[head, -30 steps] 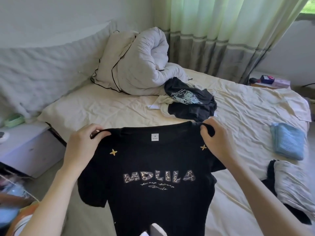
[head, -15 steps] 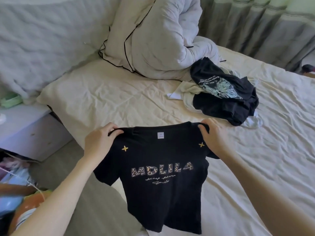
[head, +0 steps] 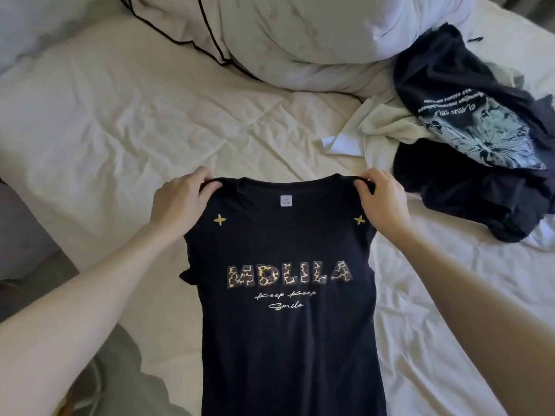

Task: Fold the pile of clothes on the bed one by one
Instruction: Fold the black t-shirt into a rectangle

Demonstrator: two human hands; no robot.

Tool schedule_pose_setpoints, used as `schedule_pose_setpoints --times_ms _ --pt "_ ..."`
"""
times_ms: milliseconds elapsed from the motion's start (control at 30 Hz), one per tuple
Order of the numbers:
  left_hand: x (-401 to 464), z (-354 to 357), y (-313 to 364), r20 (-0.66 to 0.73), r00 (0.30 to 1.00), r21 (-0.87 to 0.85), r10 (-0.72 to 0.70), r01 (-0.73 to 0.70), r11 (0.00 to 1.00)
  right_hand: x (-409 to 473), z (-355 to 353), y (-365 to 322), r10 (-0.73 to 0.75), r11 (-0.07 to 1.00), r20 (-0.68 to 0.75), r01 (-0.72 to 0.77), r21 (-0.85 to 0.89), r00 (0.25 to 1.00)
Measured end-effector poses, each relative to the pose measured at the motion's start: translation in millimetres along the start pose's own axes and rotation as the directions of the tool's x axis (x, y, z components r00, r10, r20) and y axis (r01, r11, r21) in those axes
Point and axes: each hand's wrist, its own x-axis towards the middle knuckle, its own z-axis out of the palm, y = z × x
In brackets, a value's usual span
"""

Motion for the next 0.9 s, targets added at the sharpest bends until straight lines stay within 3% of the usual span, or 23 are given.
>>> schedule_pose_setpoints --times_ms 267,467,600,700,767,833,900 --pt "48.5 69.9 -23.8 -0.003 0.998 0.025 -0.066 0.066 0.997 51.2 63.6 30.6 0.041 0.999 0.037 -0.040 -0.038 0.998" --pt "55.1 111.9 -38.4 0.132 0.977 0.038 -0.166 0.162 0.986 58.0 103.9 46.5 0.162 0.981 0.135 -0.145 -0.132 0.977" --pt "54.6 106.1 -45.0 0.235 0.934 -0.280 -0.270 0.331 0.901 45.0 112.2 45.9 0.127 0.966 0.076 -0.106 -0.234 0.989" --pt "34.7 89.8 -58.2 0.299 0.912 -0.475 -0.283 0.399 0.784 7.7 118.1 28.6 -0.069 0.958 0.027 0.073 -0.276 0.997" --pt "13.3 78.1 -73.2 0.437 0.867 -0.568 -0.239 0.472 0.674 -26.9 129.0 14.2 -0.177 0.946 0.080 0.192 -0.262 0.981" --pt "-5.6 66.2 -86.2 0.629 0.769 -0.581 -0.117 0.564 0.586 -61.4 143.4 2.8 -0.230 0.934 0.162 0.264 -0.239 0.960" --pt "-13.3 58.3 -95.1 0.731 0.681 -0.530 -0.040 0.604 0.595 -88.2 157.8 -4.7 -0.239 0.925 0.246 0.297 -0.235 0.939"
